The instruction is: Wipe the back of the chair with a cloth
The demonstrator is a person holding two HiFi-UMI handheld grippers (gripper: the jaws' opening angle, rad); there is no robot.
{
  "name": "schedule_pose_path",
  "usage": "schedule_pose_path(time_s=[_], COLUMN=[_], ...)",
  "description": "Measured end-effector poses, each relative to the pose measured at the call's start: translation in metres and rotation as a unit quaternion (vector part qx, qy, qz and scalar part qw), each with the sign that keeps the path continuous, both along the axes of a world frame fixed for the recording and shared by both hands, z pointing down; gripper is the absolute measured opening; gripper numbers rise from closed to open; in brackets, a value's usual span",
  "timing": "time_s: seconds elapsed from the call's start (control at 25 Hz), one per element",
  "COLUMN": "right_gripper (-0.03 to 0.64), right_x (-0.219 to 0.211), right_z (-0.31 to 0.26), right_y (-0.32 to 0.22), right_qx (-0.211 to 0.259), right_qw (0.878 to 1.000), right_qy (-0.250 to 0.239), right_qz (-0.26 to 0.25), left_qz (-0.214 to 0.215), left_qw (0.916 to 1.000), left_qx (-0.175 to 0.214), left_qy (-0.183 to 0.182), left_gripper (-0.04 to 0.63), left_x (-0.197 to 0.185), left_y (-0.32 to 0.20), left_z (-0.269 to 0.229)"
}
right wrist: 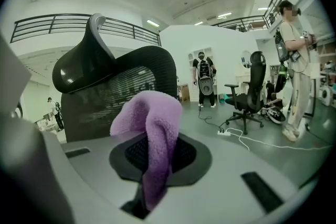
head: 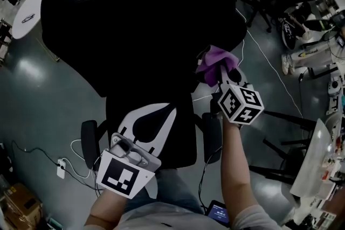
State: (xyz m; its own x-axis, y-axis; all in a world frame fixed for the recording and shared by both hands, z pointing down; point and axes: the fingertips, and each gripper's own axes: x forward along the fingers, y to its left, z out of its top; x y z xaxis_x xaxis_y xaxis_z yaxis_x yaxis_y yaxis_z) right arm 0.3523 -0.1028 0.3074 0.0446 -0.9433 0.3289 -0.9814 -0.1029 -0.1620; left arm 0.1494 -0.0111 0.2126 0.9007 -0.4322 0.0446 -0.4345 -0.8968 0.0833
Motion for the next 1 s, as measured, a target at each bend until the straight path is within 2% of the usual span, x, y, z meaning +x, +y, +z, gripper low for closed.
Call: schedule_pose_path(time_s=[0.24, 0.56, 1.0], right_gripper=[0.049, 0.049, 0.049], right_x=[-0.005, -0.028, -0.082], right_z=[-0.001, -0.004, -0.005], right_y=[-0.002, -0.015, -0.041], right_qx=[0.003, 0.012, 0.017], right_qw=[1.0, 0.999, 0.999], right_qy=[0.017, 0.028, 0.026], right_qz=[-0.001, -0.011, -0.037], left_qz=[-0.029, -0.044, -0.074], left_qw=[0.9987, 0.9987, 0.9968], left_qx=[0.043, 0.025, 0.029], left_qy=[-0.003, -0.01, -0.011], left_gripper=[0.012, 0.012, 0.012], left_x=[-0.016, -0.038, -0.081], left_y=[0.0, -0.007, -0.02], left_z=[-0.003, 0.011, 0.009])
